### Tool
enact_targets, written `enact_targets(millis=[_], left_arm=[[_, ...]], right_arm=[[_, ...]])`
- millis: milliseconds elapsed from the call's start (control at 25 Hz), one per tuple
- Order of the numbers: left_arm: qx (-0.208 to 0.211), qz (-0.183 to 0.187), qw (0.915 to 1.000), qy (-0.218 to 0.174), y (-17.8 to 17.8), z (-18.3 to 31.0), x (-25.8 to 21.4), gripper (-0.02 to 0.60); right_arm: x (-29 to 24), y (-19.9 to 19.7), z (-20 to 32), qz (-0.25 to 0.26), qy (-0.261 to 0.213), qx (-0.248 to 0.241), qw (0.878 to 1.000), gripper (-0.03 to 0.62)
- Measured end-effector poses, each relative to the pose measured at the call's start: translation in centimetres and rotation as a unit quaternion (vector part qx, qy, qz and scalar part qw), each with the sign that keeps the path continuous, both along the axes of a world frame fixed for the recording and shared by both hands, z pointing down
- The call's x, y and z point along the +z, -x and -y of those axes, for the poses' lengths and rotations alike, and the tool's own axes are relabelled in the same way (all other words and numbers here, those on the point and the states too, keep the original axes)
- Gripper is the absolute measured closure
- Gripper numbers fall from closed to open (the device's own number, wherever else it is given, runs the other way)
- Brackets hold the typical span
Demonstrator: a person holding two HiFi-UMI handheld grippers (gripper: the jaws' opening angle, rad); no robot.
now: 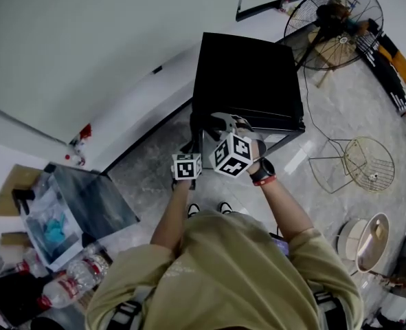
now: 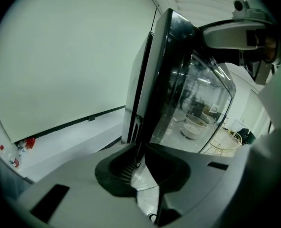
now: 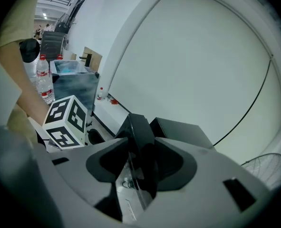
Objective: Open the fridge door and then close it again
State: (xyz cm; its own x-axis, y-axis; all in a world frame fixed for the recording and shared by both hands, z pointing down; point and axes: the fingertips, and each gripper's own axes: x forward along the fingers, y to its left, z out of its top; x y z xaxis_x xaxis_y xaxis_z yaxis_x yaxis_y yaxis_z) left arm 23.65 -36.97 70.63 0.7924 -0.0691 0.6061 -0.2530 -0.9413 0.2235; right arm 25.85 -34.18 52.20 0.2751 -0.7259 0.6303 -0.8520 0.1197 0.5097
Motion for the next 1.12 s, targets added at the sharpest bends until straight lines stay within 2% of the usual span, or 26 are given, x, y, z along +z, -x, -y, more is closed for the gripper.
enact_targets(millis=[360,520,720,920,1000,1120], left_arm=[[0.014,0.016,0.9996,-0.017,-1.5,1.2,0.9,0.518],[0.024,0.034,0.9987,-0.031,-1.9,1.2,1.0,0.522],[0.024,0.026,0.9988,-0.035,-2.1,1.2,1.0,0.522],[0.049,0.010,0.9984,-0.027,-1.8,0.9,-0.2,0.522],[0.036,0.002,0.9989,-0.030,-1.2,1.6,-1.5,0.522],[0.016,-0.025,0.9986,-0.044,0.0,3.0,-4.3,0.522]], right_arm=[[0.2,-1.4,0.7,-0.011,0.000,0.020,1.000,0.411],[0.1,-1.7,0.9,-0.008,0.001,0.025,1.000,0.413],[0.1,-1.9,0.7,-0.014,-0.003,0.024,1.000,0.411],[-0.2,-1.7,0.3,-0.019,-0.014,0.018,1.000,0.411],[-0.6,-1.5,0.0,-0.003,-0.030,0.017,0.999,0.413],[-2.0,-1.7,-0.7,0.067,-0.087,0.046,0.993,0.429]])
